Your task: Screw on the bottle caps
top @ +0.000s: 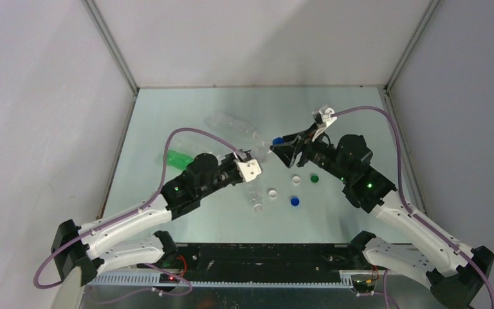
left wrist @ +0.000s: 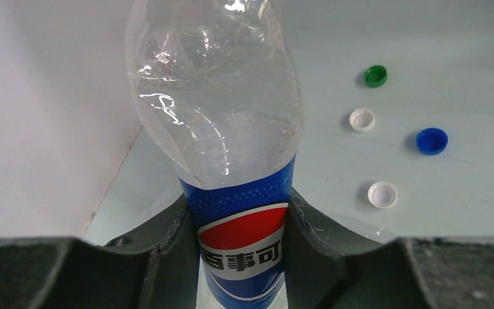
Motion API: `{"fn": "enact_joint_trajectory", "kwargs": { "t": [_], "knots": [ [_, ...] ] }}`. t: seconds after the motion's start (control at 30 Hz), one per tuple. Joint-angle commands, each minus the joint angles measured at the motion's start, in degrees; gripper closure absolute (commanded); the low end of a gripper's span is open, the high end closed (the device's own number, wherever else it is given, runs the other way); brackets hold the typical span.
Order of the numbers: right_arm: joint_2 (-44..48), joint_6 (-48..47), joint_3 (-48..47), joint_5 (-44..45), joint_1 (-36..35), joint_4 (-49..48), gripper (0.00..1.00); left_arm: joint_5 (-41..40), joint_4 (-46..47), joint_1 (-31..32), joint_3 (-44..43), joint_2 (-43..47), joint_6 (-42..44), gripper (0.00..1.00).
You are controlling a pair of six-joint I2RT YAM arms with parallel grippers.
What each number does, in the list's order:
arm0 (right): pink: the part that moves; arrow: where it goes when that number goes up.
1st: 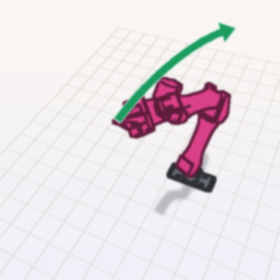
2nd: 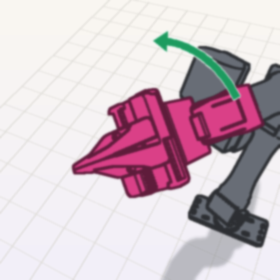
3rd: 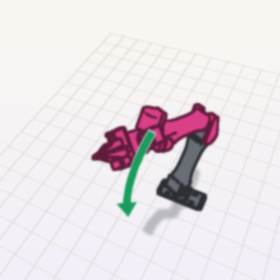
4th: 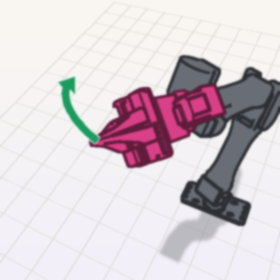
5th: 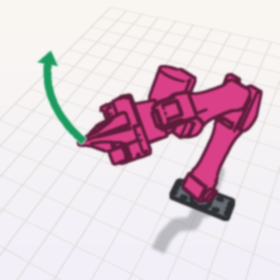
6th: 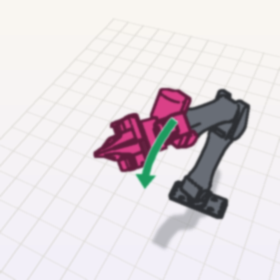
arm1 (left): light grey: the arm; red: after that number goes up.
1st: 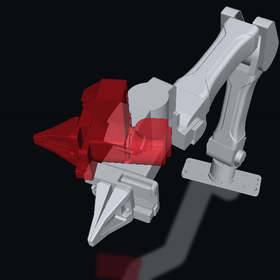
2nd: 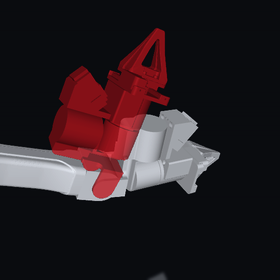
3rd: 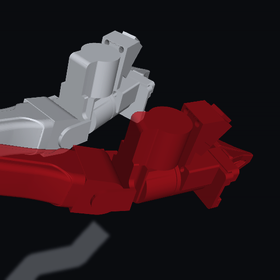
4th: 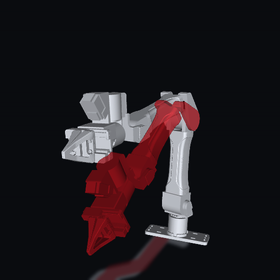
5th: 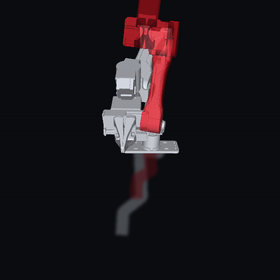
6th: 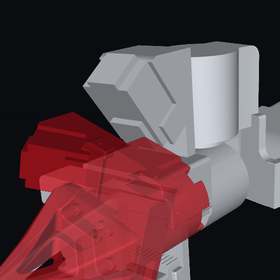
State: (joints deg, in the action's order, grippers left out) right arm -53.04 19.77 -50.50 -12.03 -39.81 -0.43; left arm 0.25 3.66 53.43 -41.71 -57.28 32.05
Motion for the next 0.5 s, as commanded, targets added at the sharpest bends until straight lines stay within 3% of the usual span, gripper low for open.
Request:
{"fn": "enact_joint_trajectory", "kwargs": {
  "t": [0.0,0.47],
  "knots": [
    [1.3,2.9,1.1,10.6,-1.8,-8.0,0.42,4.7,7.4,-0.3,0.1,1.8,-5.4,1.0],
    [-0.5,5.7,1.6,6.2,-4.0,-11.7,0.7,7.7,10.8,-0.3,0.7,1.9,-9.1,1.0]
  ]
}}
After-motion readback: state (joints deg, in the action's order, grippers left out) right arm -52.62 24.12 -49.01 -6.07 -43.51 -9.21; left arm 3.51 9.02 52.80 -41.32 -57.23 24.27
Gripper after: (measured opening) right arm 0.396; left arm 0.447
